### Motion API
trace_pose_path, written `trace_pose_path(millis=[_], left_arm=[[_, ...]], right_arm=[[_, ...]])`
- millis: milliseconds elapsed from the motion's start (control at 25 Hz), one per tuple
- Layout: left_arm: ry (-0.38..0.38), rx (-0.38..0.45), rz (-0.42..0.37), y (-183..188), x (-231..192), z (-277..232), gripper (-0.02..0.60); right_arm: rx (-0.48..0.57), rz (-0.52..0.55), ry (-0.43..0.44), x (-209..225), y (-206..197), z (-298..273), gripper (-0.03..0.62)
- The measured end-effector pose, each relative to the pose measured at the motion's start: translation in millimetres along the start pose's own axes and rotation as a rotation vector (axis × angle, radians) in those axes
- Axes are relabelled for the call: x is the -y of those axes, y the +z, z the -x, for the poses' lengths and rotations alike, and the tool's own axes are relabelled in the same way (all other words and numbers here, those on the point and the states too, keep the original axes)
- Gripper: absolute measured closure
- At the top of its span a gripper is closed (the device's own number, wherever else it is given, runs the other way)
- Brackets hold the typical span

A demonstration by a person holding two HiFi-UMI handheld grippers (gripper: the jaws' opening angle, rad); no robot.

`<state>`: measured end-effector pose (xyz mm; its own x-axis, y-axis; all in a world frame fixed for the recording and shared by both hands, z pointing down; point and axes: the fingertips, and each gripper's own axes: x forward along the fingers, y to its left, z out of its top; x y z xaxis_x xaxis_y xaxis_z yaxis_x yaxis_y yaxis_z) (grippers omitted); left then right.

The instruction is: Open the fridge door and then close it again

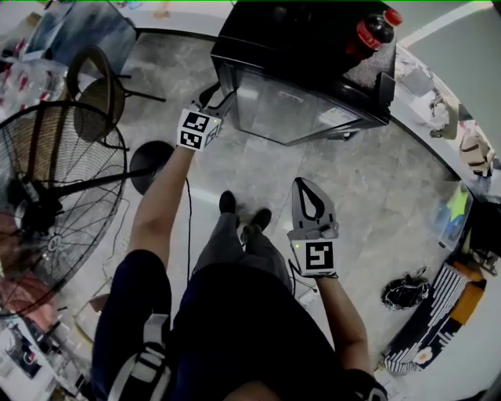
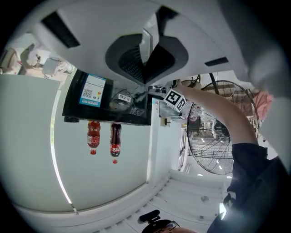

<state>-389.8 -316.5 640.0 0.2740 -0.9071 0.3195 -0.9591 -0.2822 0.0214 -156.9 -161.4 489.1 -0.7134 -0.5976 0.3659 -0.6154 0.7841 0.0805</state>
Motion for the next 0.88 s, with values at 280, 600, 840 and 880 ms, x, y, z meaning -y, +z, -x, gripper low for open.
trace_pose_path(millis=[280,600,840,880], left_arm=[[0.029,-0.012,0.006,-1.0,0.5,2.3,0.393],[0.04,-0.023,-0.004,-1.6,0.3,2.6,0.397],[0.017,-0.04,-0.02,-1.5,1.0,4.7,0.407],[0.012,-0.037,-0.022,-2.2,2.0,7.8,0.409]], right_arm=[[-0.006,-0.014,0.0,-5.6,-4.7,4.8,0.576],[-0.019,-0.014,-0.008,-5.0,-10.7,6.6,0.576],[-0.036,-0.028,-0.013,-5.9,-18.4,6.1,0.576],[-0.035,-0.032,-0.011,-6.9,-19.2,5.5,0.576]])
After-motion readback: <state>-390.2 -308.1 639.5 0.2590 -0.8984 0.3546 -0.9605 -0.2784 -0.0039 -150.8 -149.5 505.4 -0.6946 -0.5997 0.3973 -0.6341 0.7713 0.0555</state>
